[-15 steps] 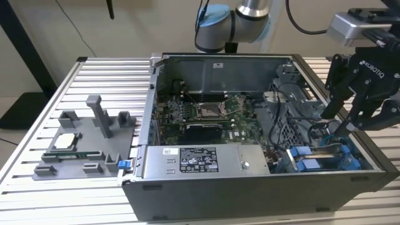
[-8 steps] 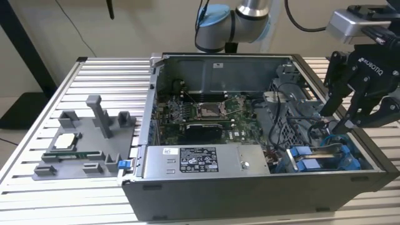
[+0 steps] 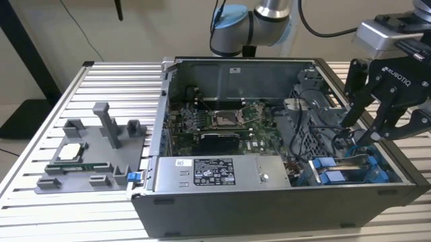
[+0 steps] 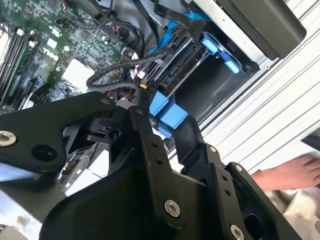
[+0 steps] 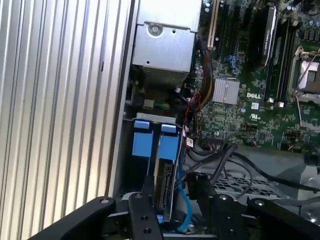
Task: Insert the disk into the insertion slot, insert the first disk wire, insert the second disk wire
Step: 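Insert the disk into the insertion slot, then insert the first disk wire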
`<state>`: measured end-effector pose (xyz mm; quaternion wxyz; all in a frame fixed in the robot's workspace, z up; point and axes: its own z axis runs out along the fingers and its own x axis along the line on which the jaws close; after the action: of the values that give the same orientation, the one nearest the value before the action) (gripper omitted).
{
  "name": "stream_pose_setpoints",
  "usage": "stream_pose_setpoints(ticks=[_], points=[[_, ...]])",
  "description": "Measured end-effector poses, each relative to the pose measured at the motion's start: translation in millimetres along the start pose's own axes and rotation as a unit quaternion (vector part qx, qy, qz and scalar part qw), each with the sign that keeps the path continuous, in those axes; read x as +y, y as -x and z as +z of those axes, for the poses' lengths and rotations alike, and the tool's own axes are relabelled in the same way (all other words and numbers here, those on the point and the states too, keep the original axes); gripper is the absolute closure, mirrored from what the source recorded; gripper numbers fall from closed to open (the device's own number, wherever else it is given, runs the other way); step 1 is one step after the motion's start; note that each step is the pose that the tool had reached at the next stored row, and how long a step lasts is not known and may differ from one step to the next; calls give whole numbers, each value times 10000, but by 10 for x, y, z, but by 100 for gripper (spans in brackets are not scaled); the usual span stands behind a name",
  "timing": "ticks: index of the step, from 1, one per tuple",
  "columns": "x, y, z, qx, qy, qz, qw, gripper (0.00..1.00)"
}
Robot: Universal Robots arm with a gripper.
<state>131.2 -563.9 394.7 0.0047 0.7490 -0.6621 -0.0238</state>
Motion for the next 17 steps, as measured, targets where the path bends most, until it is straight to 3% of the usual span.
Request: stream_pose_setpoints(ticks=[4, 8, 12, 17], points=[[1, 0, 26, -96, -6, -245, 9997, 0], [2, -1, 59, -133, -3, -496, 9987, 0], [2, -2, 81, -177, -9, -528, 9985, 0], [1, -2, 96, -287, -29, -532, 9982, 0]])
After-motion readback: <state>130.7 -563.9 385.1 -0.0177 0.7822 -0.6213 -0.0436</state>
